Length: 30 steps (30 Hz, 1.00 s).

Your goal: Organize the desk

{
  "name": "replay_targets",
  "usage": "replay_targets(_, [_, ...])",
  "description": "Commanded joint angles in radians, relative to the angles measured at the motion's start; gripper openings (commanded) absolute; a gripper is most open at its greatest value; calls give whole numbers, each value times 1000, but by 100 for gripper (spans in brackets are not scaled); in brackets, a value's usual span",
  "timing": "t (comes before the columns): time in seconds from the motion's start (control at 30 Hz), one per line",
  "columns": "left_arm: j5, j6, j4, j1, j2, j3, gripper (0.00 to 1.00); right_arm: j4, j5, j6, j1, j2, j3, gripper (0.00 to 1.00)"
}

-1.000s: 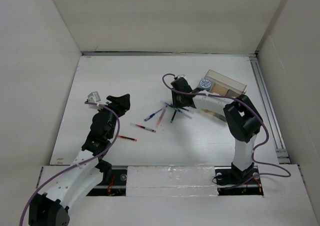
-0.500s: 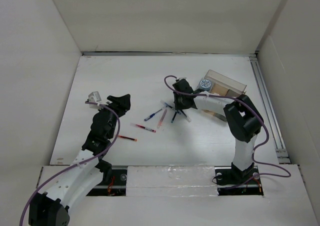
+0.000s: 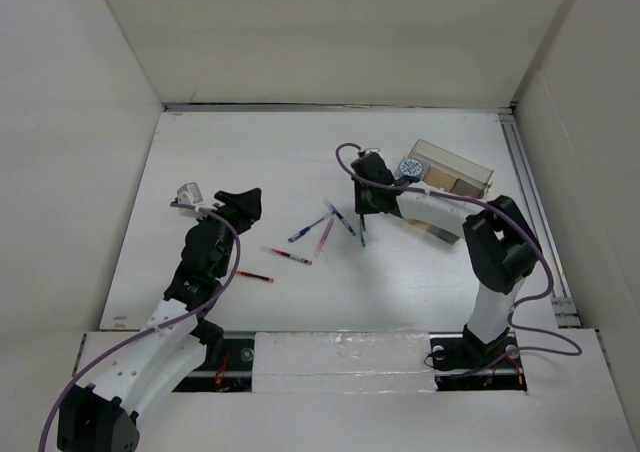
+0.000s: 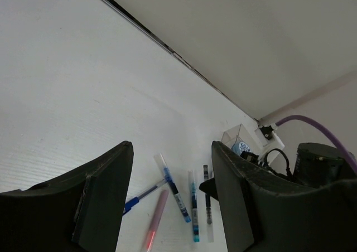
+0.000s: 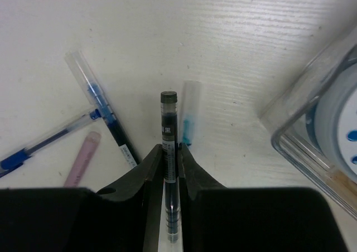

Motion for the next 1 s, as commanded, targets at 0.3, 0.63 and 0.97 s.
replay_targets(0.3, [17, 10, 46, -3, -19, 19, 54, 39, -33, 53, -65, -189, -7, 0])
replay_targets(0.63, [37, 4, 57, -3, -11, 16, 54, 284, 28, 417, -462, -385, -209, 0])
replay_targets(0.97, [51, 0, 60, -3, -24, 13, 54, 580, 34, 771, -700, -424, -394, 0])
